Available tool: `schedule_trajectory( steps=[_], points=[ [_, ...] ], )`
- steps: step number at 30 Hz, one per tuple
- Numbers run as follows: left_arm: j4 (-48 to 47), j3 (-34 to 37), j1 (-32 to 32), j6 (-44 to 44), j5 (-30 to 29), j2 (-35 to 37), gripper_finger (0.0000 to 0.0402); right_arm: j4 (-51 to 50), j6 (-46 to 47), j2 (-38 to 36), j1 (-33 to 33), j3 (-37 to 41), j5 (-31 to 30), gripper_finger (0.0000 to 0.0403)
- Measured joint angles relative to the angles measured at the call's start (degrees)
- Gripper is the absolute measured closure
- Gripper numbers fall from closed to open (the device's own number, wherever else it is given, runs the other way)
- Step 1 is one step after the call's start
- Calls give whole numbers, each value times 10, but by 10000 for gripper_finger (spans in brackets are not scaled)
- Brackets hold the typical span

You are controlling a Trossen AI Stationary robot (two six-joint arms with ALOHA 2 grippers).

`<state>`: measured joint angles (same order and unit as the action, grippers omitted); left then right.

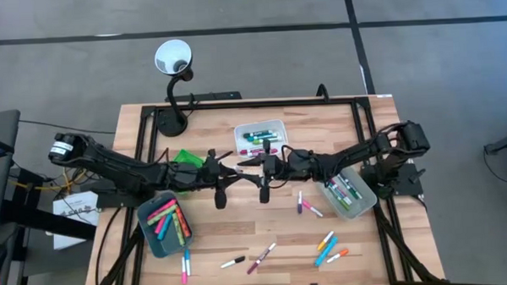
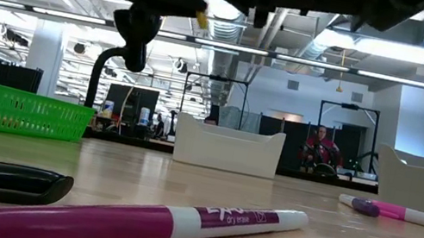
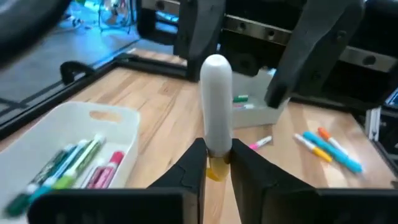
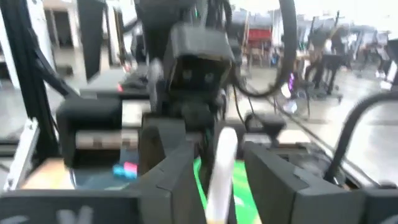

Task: Pick & Place Markers
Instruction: Put the small yellow highlighter pen into the green bin

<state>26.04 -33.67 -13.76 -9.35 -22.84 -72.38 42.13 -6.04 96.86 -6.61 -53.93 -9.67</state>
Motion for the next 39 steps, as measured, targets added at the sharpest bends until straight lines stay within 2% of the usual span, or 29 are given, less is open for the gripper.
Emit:
schedule_trajectory(
  steps=[3, 7, 12, 15, 18, 25, 27, 30, 35, 39],
  points=[
    [-78, 0, 0, -15, -26, 41, 350, -82, 0, -31, -8, 0, -10, 235],
    [-255, 0, 6, -61, -67, 123, 351, -221, 32, -86, -34, 0, -9, 212],
    [-512, 0, 35, -201, -70, 200, 348, -358, 124, -124, -70, 0, -8, 205],
    [-642, 0, 59, -288, -66, 215, 348, -386, 146, -119, -90, 0, -8, 209],
    [-714, 0, 87, -349, -36, 211, 347, -390, 147, -107, -108, 1, -6, 215],
    [-724, 31, 149, -369, 83, 174, 345, -373, 141, -58, -127, 0, 38, 228],
    [-719, 44, 165, -373, 109, 159, 343, -346, 129, -25, -133, -1, 53, 232],
    [-714, 50, 178, -372, 113, 133, 338, -319, 98, 21, -143, 0, 76, 239],
    [-704, 51, 184, -346, 120, 111, 320, -258, 51, 80, -152, 0, 161, 252],
    [-696, 51, 184, -343, 119, 104, 299, -246, 51, 104, -155, -7, 184, 260]
  ],
)
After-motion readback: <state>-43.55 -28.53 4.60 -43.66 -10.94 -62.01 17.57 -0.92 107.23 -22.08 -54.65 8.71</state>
